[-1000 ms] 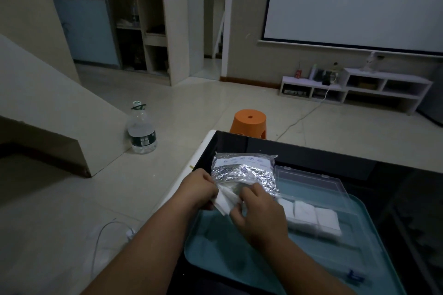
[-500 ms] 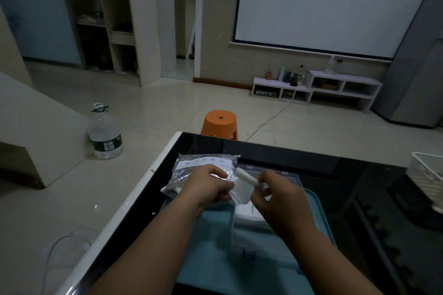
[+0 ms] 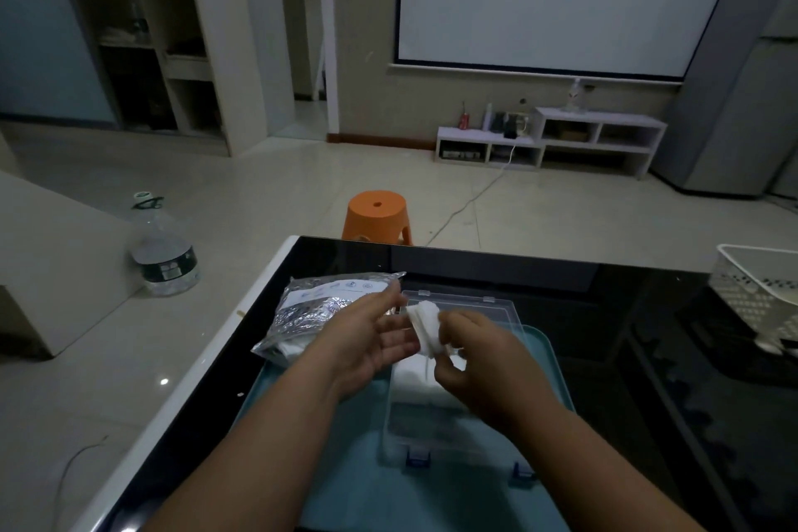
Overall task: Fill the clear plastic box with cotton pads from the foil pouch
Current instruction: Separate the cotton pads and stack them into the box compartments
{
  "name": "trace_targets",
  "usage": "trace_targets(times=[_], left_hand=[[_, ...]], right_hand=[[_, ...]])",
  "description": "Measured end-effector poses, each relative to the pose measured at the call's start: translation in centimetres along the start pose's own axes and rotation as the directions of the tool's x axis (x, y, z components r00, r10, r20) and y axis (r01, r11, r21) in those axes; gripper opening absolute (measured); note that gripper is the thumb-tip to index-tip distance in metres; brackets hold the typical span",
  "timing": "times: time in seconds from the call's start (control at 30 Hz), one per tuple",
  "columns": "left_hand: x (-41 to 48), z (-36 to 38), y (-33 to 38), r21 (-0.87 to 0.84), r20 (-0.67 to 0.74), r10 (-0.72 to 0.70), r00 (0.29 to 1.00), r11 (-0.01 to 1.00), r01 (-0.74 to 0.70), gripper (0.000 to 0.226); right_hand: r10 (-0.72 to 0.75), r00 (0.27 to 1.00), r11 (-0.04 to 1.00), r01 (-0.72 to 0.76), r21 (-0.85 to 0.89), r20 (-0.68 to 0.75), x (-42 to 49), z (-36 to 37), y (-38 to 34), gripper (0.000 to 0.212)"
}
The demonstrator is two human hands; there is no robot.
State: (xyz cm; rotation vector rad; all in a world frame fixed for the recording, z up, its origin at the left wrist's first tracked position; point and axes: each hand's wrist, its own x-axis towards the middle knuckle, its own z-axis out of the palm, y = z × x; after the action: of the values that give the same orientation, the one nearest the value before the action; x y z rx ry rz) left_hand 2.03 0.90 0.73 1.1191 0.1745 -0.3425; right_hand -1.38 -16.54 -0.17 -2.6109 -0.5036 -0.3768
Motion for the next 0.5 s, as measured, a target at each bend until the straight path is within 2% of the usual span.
trace_targets(times=[0.07,0.17,0.2,0.27,0.37,0.43,0.5], left_hand=[[-0.1,0.5,0.0,0.031,0.031,0.029,0.999,0.999,-0.030,0.033],[0.1,0.6,-0.5,0.132,-0.023,0.081,0.996,0.988,-0.078,0.037],[0.3,0.5,-0.7,0.166,-0.051,0.092,0.994,0.983,-0.083,0.040],[0.5,0.5,-0.8,0.202,-0.103,0.112,0.988,0.975,-0.089,0.043],[0.7,0.7,-1.1,0.235,-0.087,0.134,0.987,0.966,-0.111,0.045],[0.7,1.0,-1.2,0.258,-0.058,0.132,0.990,0.959,-0.113,0.046],[0.7,1.0,-1.4,0.266,-0.020,0.114,0.993,0.958,-0.105,0.048]], right_hand=[[0.005,1.000,1.000,-0.005,0.011,0.000,0.2,-0.1,-0.2,0.013],[0.007,0.999,0.997,-0.010,0.075,0.044,0.1,-0.1,-0.2,0.017],[0.022,0.997,0.995,-0.028,0.093,0.070,0.1,-0.1,-0.2,0.023],[0.078,0.988,0.990,-0.093,0.110,0.132,0.2,-0.6,0.0,0.046],[0.110,0.973,0.988,-0.130,0.087,0.204,0.4,-1.5,0.3,0.081],[0.108,0.969,0.990,-0.126,0.068,0.224,0.7,-1.6,0.1,0.091],[0.107,0.965,0.993,-0.118,0.031,0.237,0.9,-1.4,-0.2,0.089]])
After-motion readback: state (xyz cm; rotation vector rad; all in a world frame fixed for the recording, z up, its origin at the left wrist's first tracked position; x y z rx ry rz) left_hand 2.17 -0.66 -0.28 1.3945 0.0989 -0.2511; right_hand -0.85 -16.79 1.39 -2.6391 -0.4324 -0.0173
